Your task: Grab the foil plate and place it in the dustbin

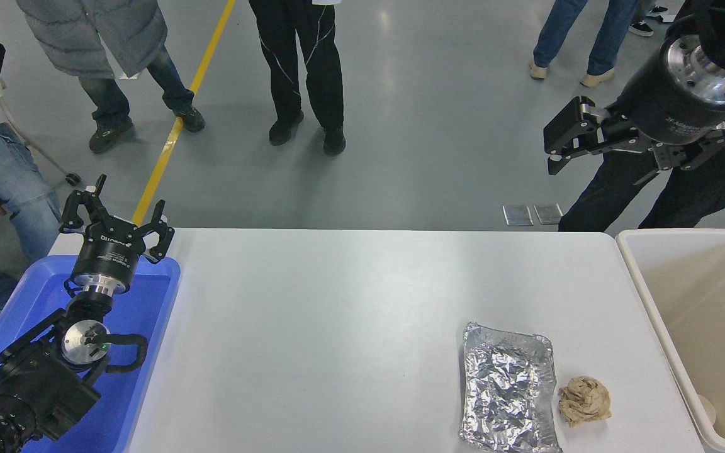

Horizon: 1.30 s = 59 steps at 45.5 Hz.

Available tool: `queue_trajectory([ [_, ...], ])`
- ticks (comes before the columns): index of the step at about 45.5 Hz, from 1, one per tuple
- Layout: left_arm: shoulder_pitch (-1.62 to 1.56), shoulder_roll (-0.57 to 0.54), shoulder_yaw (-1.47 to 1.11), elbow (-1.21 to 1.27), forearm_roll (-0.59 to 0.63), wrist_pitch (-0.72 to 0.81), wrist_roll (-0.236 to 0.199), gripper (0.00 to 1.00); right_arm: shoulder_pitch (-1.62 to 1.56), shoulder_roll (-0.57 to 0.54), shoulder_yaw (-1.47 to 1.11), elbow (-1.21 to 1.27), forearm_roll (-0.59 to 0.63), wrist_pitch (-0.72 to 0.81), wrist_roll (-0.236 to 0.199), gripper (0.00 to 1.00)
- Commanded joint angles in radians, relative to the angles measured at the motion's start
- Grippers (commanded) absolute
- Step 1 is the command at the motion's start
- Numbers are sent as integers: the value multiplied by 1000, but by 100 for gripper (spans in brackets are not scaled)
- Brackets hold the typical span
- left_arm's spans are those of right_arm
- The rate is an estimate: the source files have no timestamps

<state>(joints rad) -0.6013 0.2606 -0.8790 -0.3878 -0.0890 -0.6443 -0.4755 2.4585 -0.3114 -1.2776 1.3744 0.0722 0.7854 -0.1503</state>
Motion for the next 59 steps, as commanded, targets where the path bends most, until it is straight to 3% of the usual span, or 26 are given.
queue_trajectory([
  [1, 0, 0, 0, 0, 2, 0, 0, 98, 0, 0, 0, 0, 0, 0, 0, 100],
  [49, 0, 0, 0, 1, 0, 0, 0, 98, -30, 1, -5, 0, 3, 0, 0, 100],
  [59, 0, 0, 0, 1, 0, 0, 0, 98, -151, -2, -11, -2, 92, 0, 2, 100],
])
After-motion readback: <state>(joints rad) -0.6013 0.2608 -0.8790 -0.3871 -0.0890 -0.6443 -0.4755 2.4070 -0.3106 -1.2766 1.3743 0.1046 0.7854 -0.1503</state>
